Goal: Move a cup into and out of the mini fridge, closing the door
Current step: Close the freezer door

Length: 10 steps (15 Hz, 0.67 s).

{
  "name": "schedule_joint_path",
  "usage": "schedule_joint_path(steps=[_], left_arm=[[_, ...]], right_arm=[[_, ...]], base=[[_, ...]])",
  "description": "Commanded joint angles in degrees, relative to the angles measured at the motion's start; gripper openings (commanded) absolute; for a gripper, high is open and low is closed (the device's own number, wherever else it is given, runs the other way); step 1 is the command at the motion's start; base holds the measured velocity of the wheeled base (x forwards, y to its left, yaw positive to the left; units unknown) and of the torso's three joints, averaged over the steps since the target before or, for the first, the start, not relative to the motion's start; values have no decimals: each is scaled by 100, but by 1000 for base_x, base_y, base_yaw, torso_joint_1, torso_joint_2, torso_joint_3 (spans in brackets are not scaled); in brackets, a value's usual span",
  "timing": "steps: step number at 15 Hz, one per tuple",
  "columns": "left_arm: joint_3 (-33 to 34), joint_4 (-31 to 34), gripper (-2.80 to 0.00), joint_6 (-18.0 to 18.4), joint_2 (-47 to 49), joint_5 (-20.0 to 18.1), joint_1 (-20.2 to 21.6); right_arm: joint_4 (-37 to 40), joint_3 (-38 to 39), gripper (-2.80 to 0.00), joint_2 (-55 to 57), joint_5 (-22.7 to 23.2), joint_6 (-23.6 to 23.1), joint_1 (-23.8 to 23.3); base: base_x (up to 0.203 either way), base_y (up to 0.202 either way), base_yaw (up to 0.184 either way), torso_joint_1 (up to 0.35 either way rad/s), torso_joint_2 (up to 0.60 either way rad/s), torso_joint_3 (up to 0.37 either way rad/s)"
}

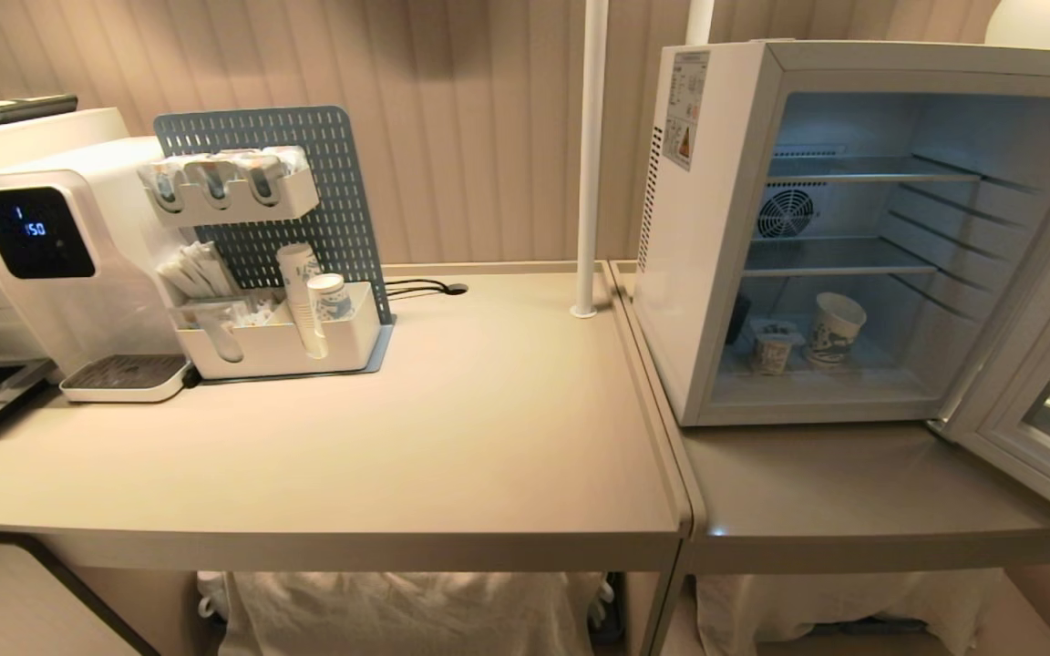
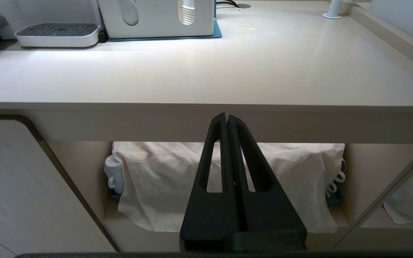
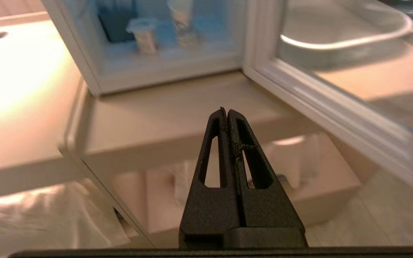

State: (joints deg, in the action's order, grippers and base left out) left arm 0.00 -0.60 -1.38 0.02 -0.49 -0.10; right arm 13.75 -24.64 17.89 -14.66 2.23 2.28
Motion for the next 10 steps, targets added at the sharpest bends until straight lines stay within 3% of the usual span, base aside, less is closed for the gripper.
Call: schedule_joint_path(steps=[1, 3, 4, 6, 7, 8, 10], left_arm=[[-8, -2, -280, -3, -2, -4, 7], [0, -2, -280, -3, -2, -4, 1], [0, -2, -280, -3, -2, 5, 6], [0, -2, -280, -3, -2, -4, 1], [0, -2, -280, -3, -2, -3, 1], [0, -2, -280, -3, -2, 1, 1], [0, -2, -280, -3, -2, 4, 1]], right_arm=[[509, 237, -280, -1558, -82, -74, -128], [18, 970, -280, -1829, -197, -9, -169], [-597, 1605, -280, -1816, -181, -150, -178], [-2073, 2353, -280, -1794, 296, -411, -192], [-2219, 2400, -280, -1789, 667, -492, -195], [-1870, 2381, -280, -1785, 1053, -552, -195], [-683, 2260, -280, -1780, 1402, -590, -193]], base=[[0, 0, 0, 0, 0, 0], [0, 0, 0, 0, 0, 0], [0, 0, 0, 0, 0, 0], [0, 0, 0, 0, 0, 0], [0, 0, 0, 0, 0, 0], [0, 0, 0, 0, 0, 0], [0, 0, 0, 0, 0, 0]])
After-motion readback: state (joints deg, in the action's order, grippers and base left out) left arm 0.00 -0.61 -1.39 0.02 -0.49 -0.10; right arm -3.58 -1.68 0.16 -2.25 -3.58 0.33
